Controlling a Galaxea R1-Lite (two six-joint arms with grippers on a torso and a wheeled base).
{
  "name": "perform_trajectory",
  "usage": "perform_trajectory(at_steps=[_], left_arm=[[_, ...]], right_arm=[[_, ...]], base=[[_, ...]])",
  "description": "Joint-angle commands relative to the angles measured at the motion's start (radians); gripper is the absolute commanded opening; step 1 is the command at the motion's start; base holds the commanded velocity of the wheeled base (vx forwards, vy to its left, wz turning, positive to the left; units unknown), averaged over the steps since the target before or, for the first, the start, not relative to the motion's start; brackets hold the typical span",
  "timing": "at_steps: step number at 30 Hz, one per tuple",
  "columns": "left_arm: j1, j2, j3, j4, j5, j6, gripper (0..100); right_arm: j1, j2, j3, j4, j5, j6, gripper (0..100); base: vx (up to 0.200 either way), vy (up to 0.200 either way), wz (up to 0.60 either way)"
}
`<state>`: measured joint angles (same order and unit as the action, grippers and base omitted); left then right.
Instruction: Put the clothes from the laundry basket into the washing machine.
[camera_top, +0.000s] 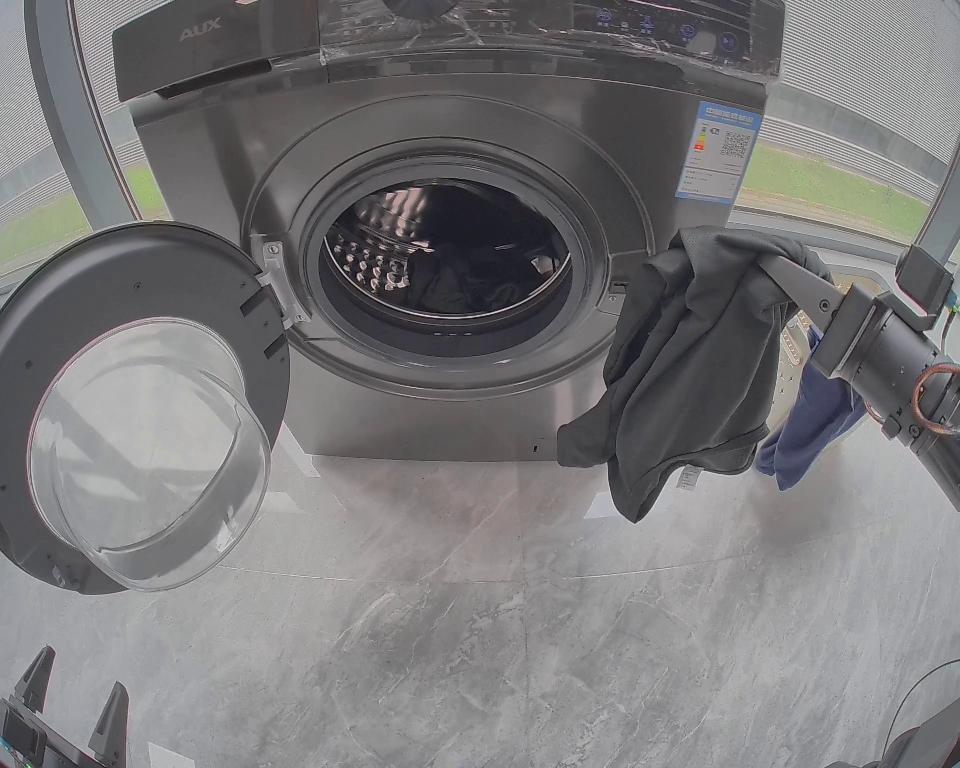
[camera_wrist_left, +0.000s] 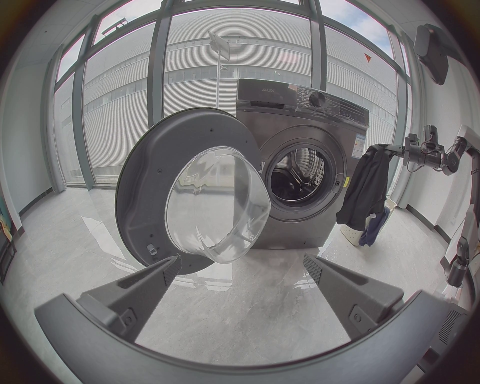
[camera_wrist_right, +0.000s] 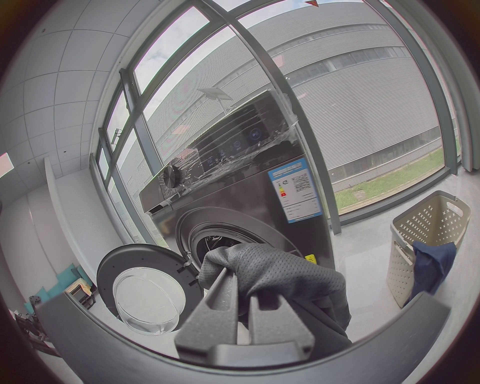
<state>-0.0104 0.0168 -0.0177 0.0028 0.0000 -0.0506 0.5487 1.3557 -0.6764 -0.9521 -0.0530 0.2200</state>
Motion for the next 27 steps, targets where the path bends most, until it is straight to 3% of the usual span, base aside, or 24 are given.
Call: perform_trajectory(at_steps=[1, 24, 27], left_arm=[[0.001, -0.017, 0.016, 0.000, 0.000, 0.000, 100], [0.001, -0.017, 0.015, 0.000, 0.000, 0.011, 100], [0.003, -0.017, 0.016, -0.001, 0.005, 0.017, 100]], right_arm=[[0.000, 0.002, 0.000, 0.000, -0.001, 0.001, 0], [0.034, 0.036, 0.021, -0.010, 0.001, 0.001, 0], [0.069, 0.036, 0.021, -0.005, -0.001, 0.001, 0]], base=[[0.000, 0.000, 0.00], [0.000, 0.000, 0.00], [0.000, 0.000, 0.00]])
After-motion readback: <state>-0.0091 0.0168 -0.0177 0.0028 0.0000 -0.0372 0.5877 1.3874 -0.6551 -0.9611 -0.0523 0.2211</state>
